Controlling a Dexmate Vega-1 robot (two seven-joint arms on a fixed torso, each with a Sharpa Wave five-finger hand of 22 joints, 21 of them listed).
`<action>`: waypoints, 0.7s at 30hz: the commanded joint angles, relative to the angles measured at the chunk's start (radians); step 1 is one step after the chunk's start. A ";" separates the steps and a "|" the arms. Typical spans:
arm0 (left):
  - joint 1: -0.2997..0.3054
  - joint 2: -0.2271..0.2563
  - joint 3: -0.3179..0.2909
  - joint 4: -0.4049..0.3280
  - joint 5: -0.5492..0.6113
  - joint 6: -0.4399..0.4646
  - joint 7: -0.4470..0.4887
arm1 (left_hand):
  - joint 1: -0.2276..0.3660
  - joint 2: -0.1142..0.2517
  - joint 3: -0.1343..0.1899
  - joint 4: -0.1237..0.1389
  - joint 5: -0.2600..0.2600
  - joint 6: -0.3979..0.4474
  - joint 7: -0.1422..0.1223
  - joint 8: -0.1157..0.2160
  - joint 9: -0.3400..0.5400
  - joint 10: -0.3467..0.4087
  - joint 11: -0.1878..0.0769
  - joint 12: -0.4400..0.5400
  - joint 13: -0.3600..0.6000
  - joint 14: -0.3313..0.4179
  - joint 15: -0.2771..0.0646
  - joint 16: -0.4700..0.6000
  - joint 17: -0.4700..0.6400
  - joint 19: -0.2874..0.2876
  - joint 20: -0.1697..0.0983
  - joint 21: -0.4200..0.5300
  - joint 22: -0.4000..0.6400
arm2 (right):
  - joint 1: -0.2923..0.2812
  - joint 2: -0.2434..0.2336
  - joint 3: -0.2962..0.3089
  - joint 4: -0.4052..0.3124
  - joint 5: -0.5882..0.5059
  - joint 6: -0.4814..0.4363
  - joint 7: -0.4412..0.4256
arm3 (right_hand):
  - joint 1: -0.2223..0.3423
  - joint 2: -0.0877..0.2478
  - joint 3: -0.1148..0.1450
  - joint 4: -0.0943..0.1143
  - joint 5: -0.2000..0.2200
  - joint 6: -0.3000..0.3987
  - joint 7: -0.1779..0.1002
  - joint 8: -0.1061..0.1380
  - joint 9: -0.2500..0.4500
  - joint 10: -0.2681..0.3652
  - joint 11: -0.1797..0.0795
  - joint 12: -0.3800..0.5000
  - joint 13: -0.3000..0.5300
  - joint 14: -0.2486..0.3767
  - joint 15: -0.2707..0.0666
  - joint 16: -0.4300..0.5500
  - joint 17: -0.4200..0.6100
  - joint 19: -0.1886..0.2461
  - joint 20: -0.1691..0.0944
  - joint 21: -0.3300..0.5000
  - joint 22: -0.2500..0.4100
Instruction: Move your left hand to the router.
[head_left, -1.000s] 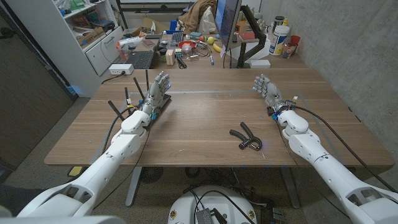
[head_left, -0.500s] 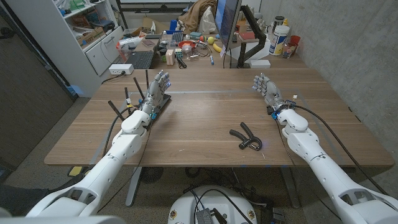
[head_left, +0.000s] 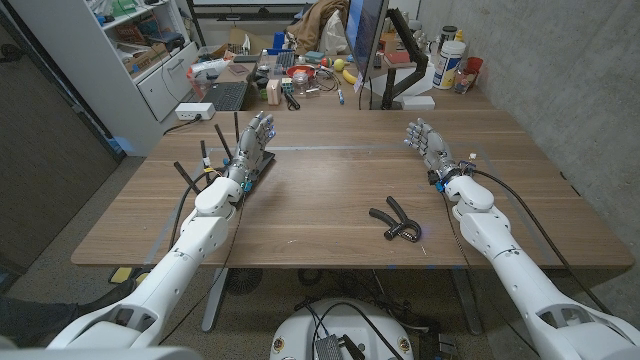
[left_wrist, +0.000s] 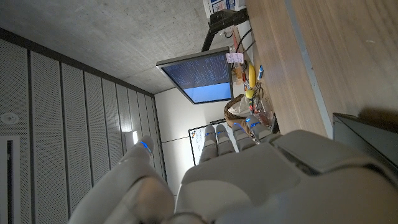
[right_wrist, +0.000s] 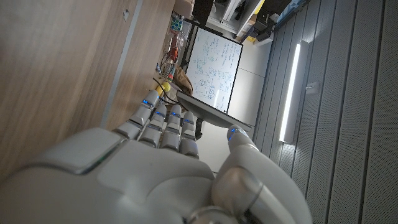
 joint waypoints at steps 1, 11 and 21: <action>0.016 -0.002 -0.011 -0.032 0.017 0.002 -0.009 | 0.011 0.003 0.002 -0.009 0.009 0.007 0.000 0.006 0.005 0.008 -0.002 0.006 0.002 0.002 0.002 0.008 0.004 -0.044 -0.016 -0.004 0.002 | 0.006 0.030 0.027 0.014 -0.033 -0.007 0.030 | 0.003 0.002 0.004 -0.004 0.003 0.010 -0.003 0.004 0.002 0.006 0.003 0.001 0.004 0.013 0.001 0.004 0.003 0.010 -0.027 -0.005 0.003; 0.031 0.016 -0.011 -0.071 0.041 0.009 -0.004 | 0.015 0.007 0.002 -0.011 0.013 0.014 0.002 0.007 0.005 0.011 0.000 0.006 0.000 0.004 0.002 0.007 0.004 -0.045 -0.013 -0.011 0.002 | 0.016 0.045 0.040 0.031 -0.047 -0.003 0.043 | 0.001 0.003 0.003 -0.004 0.003 0.012 -0.004 0.004 0.002 0.008 0.002 0.001 0.004 0.014 0.003 0.004 0.003 0.012 -0.026 -0.012 0.003; 0.054 0.028 -0.015 -0.112 0.044 0.022 -0.001 | 0.018 0.010 0.001 -0.013 0.015 0.017 0.000 0.006 0.005 0.011 0.000 0.006 -0.001 0.004 0.001 0.006 0.004 -0.046 -0.011 -0.018 0.003 | 0.029 0.060 0.048 0.054 -0.055 0.003 0.059 | 0.000 0.003 0.002 -0.005 0.003 0.012 -0.004 0.004 0.002 0.009 0.006 0.001 0.004 0.014 0.003 0.003 0.002 0.013 -0.024 -0.018 0.003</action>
